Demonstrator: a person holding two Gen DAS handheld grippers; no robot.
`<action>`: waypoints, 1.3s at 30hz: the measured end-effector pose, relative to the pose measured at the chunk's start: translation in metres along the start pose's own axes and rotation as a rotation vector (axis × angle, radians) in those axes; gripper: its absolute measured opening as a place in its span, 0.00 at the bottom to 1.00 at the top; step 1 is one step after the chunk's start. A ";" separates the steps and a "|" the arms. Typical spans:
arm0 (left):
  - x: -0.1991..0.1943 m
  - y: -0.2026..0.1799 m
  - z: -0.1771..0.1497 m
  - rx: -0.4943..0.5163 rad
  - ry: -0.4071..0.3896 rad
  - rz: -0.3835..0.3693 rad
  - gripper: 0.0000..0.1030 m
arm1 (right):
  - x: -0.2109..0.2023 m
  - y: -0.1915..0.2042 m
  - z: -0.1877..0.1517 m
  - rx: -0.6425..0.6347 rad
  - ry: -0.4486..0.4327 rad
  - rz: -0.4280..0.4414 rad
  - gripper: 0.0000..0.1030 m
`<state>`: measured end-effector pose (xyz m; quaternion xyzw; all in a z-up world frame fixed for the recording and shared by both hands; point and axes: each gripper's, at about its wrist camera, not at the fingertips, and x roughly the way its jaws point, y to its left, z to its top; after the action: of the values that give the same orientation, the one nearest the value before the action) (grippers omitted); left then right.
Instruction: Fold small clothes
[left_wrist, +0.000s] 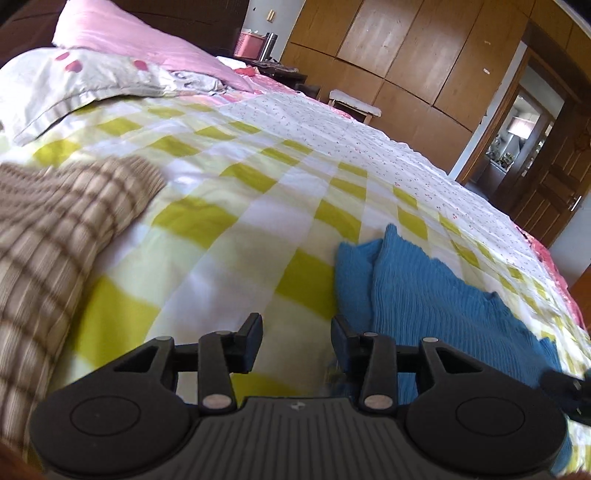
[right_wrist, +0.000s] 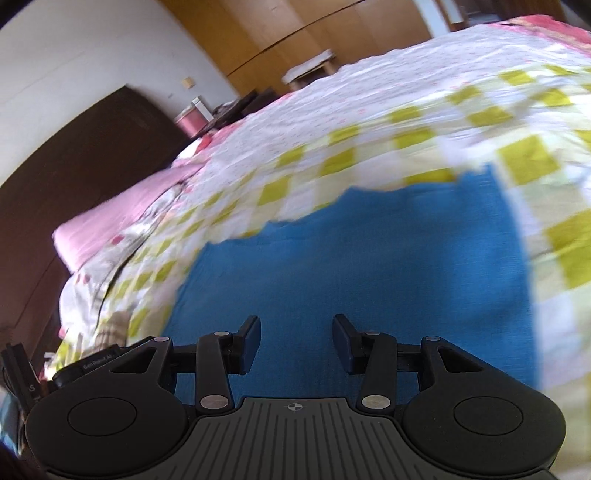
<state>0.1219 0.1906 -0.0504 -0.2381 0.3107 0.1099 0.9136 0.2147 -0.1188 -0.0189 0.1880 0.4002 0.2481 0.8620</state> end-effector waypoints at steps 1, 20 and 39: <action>-0.003 0.003 -0.006 -0.002 0.006 -0.003 0.45 | 0.009 0.012 -0.002 -0.019 0.020 0.020 0.42; -0.014 0.021 -0.011 0.036 0.027 -0.133 0.47 | 0.146 0.150 0.004 -0.268 0.115 -0.154 0.09; -0.002 0.009 -0.017 0.091 0.068 -0.146 0.51 | 0.144 0.146 0.005 -0.146 0.182 0.059 0.13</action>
<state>0.1082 0.1892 -0.0641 -0.2221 0.3282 0.0208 0.9179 0.2579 0.0813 -0.0256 0.1129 0.4520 0.3178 0.8258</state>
